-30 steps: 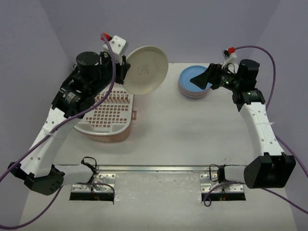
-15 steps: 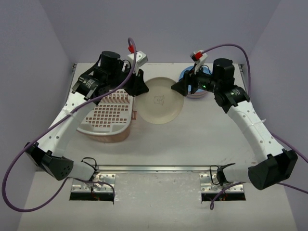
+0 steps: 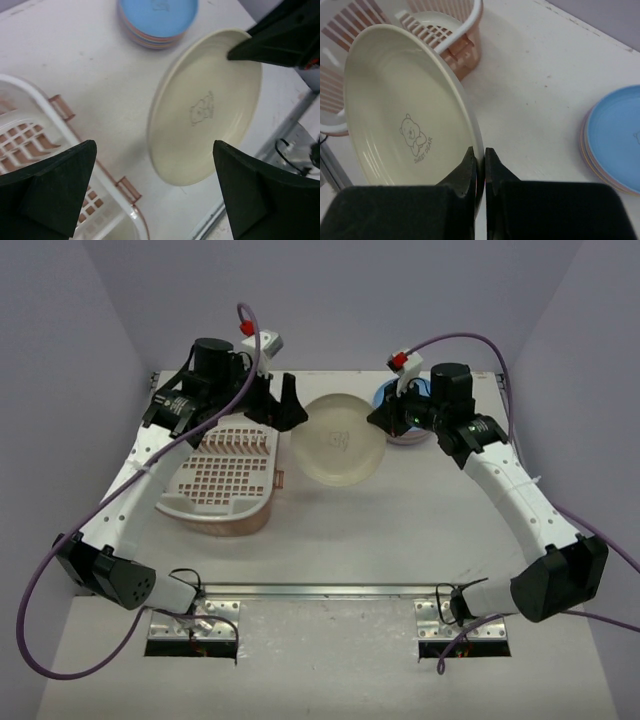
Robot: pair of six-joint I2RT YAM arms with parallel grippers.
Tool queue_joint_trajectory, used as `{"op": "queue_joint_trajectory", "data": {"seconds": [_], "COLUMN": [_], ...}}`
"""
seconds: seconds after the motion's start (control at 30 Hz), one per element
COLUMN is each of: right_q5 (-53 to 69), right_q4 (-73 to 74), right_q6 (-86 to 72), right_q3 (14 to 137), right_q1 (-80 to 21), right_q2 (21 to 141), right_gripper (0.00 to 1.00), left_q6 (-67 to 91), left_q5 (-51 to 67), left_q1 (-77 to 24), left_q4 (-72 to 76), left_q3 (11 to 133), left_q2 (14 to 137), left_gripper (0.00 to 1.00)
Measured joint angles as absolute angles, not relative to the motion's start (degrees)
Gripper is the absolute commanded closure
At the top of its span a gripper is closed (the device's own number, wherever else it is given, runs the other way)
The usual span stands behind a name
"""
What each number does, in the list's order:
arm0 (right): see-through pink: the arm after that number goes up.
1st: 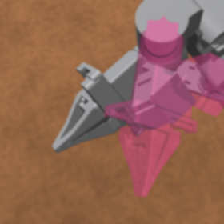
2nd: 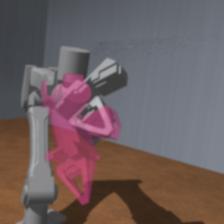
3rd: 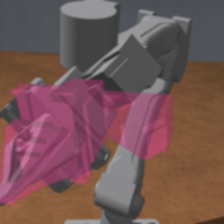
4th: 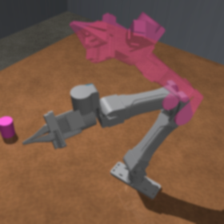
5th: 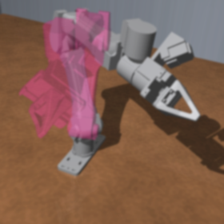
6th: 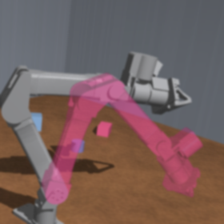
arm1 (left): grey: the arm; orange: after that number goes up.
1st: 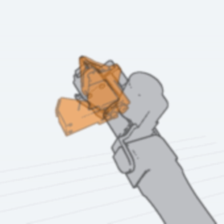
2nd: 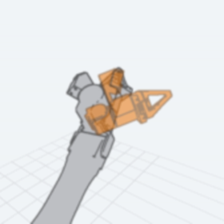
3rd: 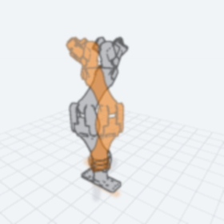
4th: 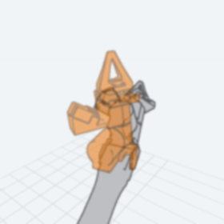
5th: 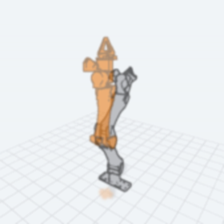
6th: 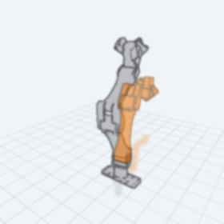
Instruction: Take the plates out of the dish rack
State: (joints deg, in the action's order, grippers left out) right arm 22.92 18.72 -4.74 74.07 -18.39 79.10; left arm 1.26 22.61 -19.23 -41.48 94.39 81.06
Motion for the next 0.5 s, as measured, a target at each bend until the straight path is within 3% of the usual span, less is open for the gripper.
{"op": "queue_joint_trajectory", "data": {"seconds": [0.2, 0.5], "right_q5": [19.36, 14.63], "right_q4": [22.94, 24.56], "right_q6": [-9.63, -20.94], "right_q3": [84.57, 104.26], "right_q1": [-9.18, 7.97], "right_q2": [90.82, 112.34], "right_gripper": [1.0, 1.0], "left_q6": [5.11, 5.89], "left_q5": [11.36, 2.72], "left_q1": [-13.95, -13.89], "left_q4": [-38.99, -36.27], "left_q3": [94.39, 91.91], "left_q2": [80.79, 77.43], "left_gripper": [0.0, 0.0]}}
